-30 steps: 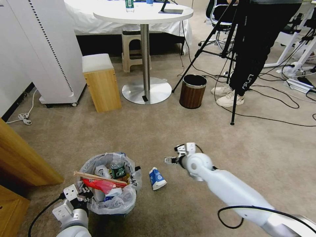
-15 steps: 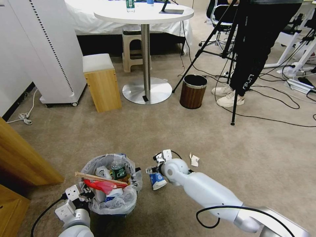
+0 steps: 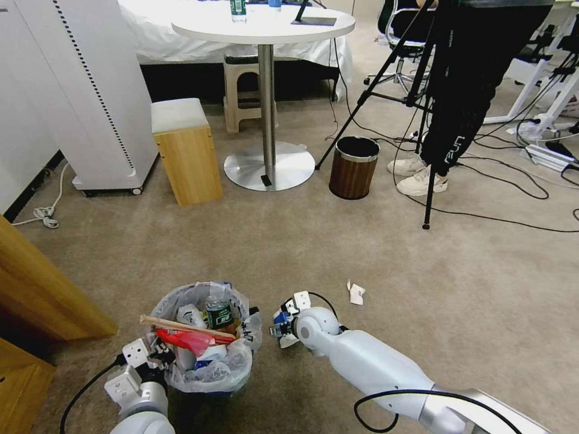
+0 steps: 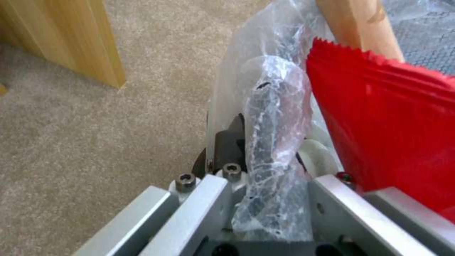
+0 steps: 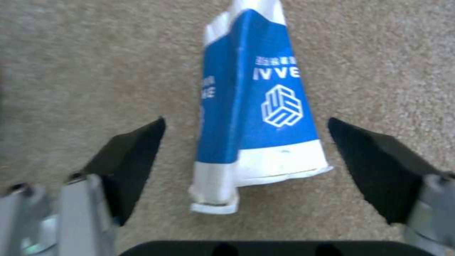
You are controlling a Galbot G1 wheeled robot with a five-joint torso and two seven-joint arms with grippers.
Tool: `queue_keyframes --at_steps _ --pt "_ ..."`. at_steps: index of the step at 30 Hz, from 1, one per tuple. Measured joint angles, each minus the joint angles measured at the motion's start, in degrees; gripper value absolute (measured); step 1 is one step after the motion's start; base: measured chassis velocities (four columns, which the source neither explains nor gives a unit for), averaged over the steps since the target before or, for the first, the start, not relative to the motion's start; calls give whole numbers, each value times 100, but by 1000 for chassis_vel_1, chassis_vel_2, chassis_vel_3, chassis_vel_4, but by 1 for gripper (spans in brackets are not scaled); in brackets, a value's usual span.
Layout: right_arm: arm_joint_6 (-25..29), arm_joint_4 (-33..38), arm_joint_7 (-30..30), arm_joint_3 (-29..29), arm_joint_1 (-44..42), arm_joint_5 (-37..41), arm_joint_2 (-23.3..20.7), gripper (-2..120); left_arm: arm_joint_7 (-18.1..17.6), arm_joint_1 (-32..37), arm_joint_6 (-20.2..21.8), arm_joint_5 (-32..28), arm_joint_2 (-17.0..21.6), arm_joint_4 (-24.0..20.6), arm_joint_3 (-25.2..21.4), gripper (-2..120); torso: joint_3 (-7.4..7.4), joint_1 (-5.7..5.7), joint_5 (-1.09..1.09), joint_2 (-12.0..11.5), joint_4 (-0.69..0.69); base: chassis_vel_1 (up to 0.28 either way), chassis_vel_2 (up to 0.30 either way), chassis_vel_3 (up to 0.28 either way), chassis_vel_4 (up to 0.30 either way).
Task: Pick up the trash bin and place the garbage on the floor into it.
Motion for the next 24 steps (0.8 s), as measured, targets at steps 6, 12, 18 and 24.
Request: queue_keyframes --at_steps 6,12,18,24 --pt "213 -265 -140 -54 -53 -293 85 64 8 23 -12 4 -6 -2 3 1 0 0 1 0 0 0 0 0 0" --pt "416 -408 -309 -132 -89 -519 99 44 16 43 -16 4 -9 -34 9 1 0 0 1 0 1 0 0 0 0" --pt "674 -490 -447 -222 -98 -740 85 19 34 18 -41 5 -26 -5 35 1 0 0 0 0 1 0 0 0 0" --pt "970 -505 -548 -229 -129 -887 23 0 39 -22 -49 -6 -16 10 37 1 0 0 1 0 1 0 0 0 0"
